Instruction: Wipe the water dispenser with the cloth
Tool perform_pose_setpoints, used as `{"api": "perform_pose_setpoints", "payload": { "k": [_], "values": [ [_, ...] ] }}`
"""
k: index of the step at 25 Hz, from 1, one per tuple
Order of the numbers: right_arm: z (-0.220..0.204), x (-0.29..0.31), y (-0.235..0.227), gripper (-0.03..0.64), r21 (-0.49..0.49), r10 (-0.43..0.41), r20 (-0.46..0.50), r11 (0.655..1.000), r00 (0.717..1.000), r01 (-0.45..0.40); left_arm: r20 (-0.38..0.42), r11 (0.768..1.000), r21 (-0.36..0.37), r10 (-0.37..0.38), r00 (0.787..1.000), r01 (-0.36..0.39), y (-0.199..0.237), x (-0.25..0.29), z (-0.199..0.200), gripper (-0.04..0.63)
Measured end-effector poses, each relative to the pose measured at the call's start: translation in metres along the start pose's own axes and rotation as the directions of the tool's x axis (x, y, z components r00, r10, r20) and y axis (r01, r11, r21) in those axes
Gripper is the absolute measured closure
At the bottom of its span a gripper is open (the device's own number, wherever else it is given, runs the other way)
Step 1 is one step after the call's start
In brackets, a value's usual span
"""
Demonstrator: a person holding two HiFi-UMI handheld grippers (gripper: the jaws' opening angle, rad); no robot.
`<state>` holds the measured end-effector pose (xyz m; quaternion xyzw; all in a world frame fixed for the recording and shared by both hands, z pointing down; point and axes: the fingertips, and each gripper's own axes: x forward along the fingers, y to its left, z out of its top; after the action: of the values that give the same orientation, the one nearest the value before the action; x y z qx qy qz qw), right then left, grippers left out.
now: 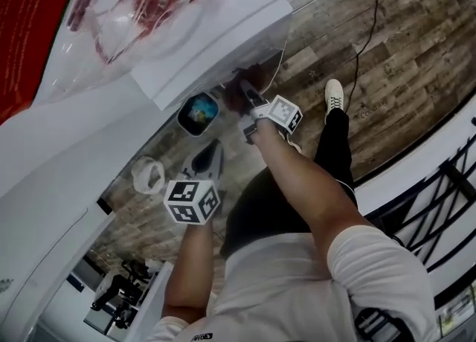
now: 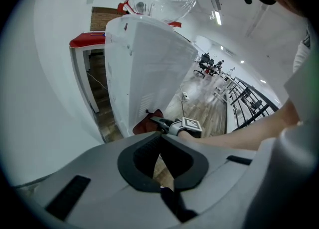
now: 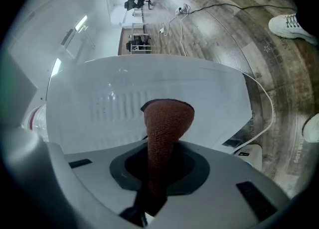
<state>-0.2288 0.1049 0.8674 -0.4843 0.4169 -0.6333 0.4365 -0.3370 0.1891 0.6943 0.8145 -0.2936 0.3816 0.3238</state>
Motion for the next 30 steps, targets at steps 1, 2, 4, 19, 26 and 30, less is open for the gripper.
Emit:
{"api": "perform_pose_setpoints", "payload": {
  "k": [1, 2, 4, 19, 26, 30],
  "values": [
    [0.001, 0.004, -0.008, 0.561, -0.003, -0.004, -0.005, 1.0, 1.0, 0.004, -0.006, 1.0, -0.002, -0.007, 1.0, 0.007, 0.0, 0.005, -0.001, 0.606],
    [0.003, 0.008, -0.016, 0.561, -0.006, -0.01, -0.006, 1.0, 1.0, 0.01, -0.011, 1.0, -0.002, -0.013, 1.0, 0.012, 0.0, 0.009, -0.002, 0.606],
    [0.008, 0.012, -0.034, 0.561, -0.01, -0.031, 0.007, 0.999, 1.0, 0.031, -0.021, 1.0, 0.003, -0.023, 1.0, 0.023, 0.0, 0.017, -0.005, 0.606],
    [0.037, 0.028, -0.137, 0.561, -0.028, -0.178, 0.039, 0.983, 0.983, 0.18, -0.034, 1.0, 0.018, -0.017, 0.999, 0.017, 0.014, 0.049, -0.029, 0.606],
    [0.048, 0.026, -0.163, 0.561, -0.041, -0.21, 0.007, 0.977, 0.978, 0.21, -0.032, 1.0, 0.015, -0.003, 0.999, 0.004, 0.01, 0.06, -0.034, 0.606],
    [0.047, 0.023, -0.155, 0.561, -0.064, -0.206, -0.034, 0.977, 0.978, 0.204, -0.018, 1.0, 0.008, 0.007, 1.0, -0.007, 0.002, 0.057, -0.029, 0.606]
  ]
}}
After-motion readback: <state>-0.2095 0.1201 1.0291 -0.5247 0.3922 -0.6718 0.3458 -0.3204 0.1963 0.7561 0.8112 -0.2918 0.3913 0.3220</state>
